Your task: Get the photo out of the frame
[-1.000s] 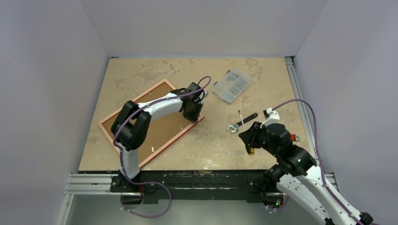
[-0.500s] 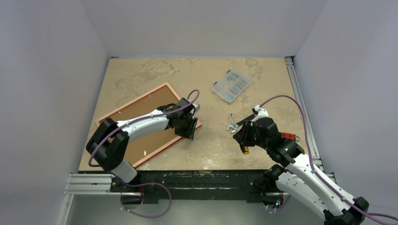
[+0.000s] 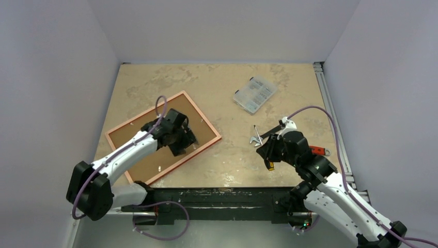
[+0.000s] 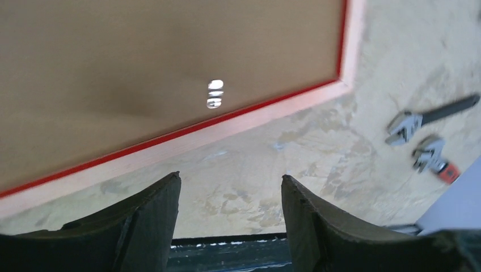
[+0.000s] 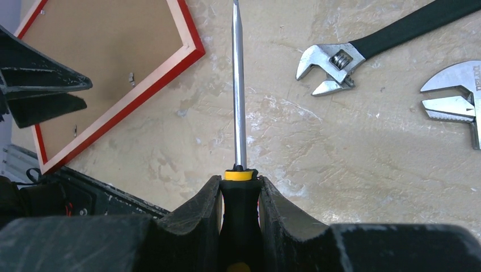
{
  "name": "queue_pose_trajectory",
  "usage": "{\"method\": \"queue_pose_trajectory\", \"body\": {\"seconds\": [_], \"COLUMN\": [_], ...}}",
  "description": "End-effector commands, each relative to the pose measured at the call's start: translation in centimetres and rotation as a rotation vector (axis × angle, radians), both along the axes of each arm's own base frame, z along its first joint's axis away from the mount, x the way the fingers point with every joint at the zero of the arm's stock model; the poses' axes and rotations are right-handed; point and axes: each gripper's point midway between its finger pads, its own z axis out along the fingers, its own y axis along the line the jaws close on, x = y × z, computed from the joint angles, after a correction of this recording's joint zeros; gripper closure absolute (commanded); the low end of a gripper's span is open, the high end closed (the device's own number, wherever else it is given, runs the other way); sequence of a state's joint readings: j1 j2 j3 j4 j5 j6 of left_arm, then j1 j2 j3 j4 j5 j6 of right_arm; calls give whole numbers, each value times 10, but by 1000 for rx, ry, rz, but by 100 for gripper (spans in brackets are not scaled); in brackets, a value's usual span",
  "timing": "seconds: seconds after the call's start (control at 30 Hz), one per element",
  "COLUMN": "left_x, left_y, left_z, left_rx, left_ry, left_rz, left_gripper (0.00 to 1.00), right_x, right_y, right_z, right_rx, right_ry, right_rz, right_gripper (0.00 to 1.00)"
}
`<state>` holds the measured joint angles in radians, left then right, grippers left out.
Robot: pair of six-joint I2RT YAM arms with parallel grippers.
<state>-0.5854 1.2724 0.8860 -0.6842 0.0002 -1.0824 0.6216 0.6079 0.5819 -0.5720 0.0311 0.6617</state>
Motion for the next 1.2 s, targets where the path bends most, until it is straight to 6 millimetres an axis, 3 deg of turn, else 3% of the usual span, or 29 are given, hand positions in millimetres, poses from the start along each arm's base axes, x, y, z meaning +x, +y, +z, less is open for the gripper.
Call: {"method": "queue_pose_trajectory", "body": {"seconds": [0.0,0.07,0.2,0.4,0.6,0.7,0.8,0.93,1.17], "left_x": [-26,-32,-37,-39,-32,-34,-41,-49,-45], "left_y": [30,43,62,61,64,65,68,78,98], "left_z": [-9,-6,-18,-44,-59,-71,-83,-98,-95], "left_rx": [-110,-136,-194,-303,-295,-266,-224,-159,12], "left_ry": [149,146,214,392,427,459,496,498,431], "left_rz": [380,487,704,837,898,912,918,933,820], "left_gripper": [29,22,21,23,26,30,41,45,66], "right_x": [2,1,0,1,-1,0,1,1,3], "right_y": [6,4,4,7,4,4,5,6,8], "right_z": [16,14,14,15,14,13,12,11,6], "right_rx": [48,44,56,57,49,47,44,42,40], "right_ry": [-41,-38,-48,-44,-45,-45,-42,-37,-29], "right_rz": [16,11,9,20,15,11,14,17,19], "right_gripper": [100,100,100,100,100,100,100,100,100]}}
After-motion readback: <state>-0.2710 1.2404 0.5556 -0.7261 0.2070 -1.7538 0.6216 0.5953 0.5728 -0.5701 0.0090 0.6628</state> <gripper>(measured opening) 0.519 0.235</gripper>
